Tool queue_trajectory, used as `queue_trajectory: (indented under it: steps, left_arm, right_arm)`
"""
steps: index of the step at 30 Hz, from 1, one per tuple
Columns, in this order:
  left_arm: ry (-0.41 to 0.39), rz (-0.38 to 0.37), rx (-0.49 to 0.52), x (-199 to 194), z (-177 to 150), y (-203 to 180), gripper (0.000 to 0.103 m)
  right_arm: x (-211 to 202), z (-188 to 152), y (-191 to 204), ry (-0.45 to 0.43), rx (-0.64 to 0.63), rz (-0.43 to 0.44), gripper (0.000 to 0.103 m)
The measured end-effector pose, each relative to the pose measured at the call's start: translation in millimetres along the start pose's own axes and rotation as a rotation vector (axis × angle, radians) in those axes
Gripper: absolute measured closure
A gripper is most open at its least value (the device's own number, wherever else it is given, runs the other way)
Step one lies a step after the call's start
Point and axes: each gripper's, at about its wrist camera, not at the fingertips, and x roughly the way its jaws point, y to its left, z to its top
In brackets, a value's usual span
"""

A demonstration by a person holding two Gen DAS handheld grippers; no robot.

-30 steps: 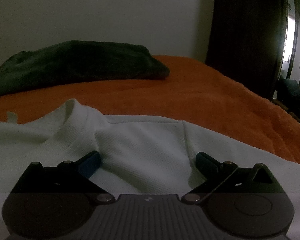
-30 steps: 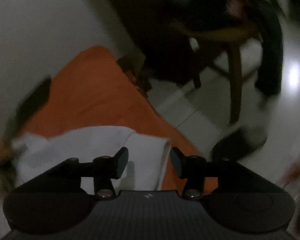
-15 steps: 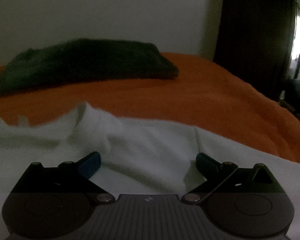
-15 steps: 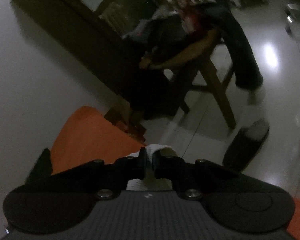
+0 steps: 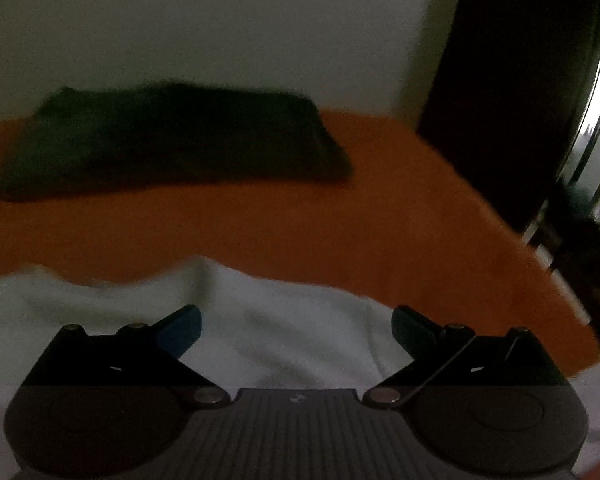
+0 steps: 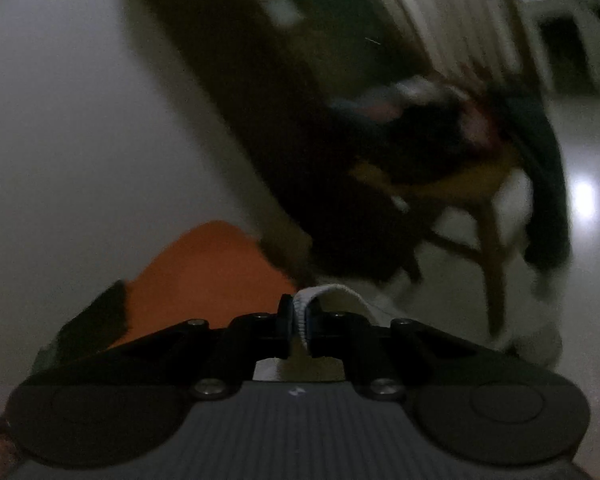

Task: Fold clothes
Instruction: 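Release the sleeve with the right gripper while the left gripper grasps the shirt edge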

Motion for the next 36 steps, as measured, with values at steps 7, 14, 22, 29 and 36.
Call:
queue_trajectory:
  steps: [7, 14, 22, 29, 36]
  left_arm:
    - [-0.033, 0.023, -0.153, -168.3, -25.5, 122.1, 0.000]
    - [-0.087, 0.080, -0.466, -264.2, -140.7, 229.0, 0.000]
    - [-0.018, 0.017, -0.618, -275.0, -211.3, 251.9, 0.001]
    - [0.087, -0.115, -0.511, -228.7, -210.2, 197.8, 0.001]
    - [0.166, -0.042, -0.461, -185.8, -224.1, 199.0, 0.019]
  right_arm:
    - [-12.7, -3.8, 252.7, 0.021, -0.385, 0.458, 0.096]
    - [20.0, -177.5, 511.8, 0.439, -0.663, 0.897, 0.092]
    - [53.8, -322.3, 543.9, 0.910, -0.896, 0.947, 0.034]
    - [134.5, -243.7, 425.5, 0.598, -1.106, 0.599, 0.031]
    - [255.8, -185.0, 380.5, 0.573, -1.000, 0.382, 0.096]
